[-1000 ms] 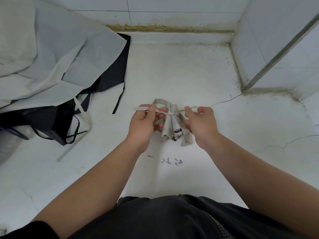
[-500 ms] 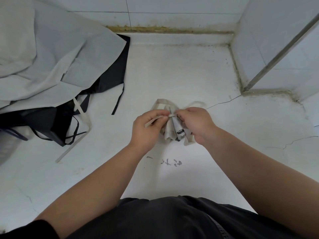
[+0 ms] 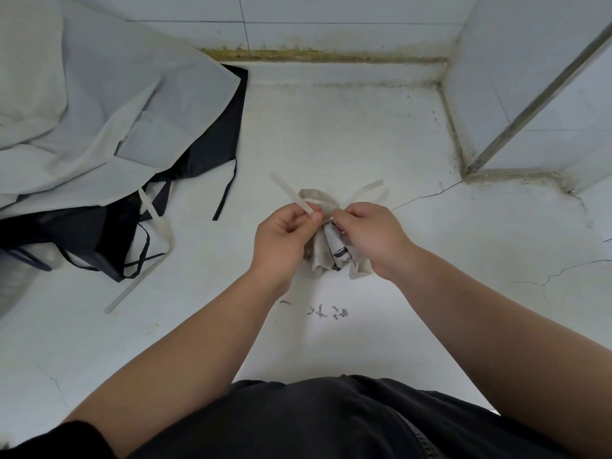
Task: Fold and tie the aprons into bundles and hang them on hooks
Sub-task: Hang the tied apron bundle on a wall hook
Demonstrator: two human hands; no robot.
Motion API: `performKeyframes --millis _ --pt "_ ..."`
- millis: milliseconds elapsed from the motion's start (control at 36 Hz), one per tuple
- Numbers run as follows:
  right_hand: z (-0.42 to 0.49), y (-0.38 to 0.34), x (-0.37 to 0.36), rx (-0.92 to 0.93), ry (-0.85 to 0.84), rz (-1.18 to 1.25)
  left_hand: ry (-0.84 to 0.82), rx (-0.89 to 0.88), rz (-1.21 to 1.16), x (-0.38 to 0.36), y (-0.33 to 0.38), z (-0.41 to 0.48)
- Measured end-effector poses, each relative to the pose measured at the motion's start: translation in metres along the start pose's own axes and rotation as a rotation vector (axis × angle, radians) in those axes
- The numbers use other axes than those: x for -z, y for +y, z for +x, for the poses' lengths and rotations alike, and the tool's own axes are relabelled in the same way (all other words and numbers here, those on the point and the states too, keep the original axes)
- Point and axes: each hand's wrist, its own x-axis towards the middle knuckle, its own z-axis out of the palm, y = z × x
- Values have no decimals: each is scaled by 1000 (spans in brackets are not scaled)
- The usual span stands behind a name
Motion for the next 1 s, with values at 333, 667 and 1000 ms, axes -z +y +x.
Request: performKeyframes --millis 333,667,1000 --pt "15 8 2 -115 91 46 -8 -31 220 -1 5 10" --pt "1 1 9 739 -16 -467 -124 46 386 2 25 19" --pt "3 3 12 607 -112 -397 -281 -111 634 8 21 18"
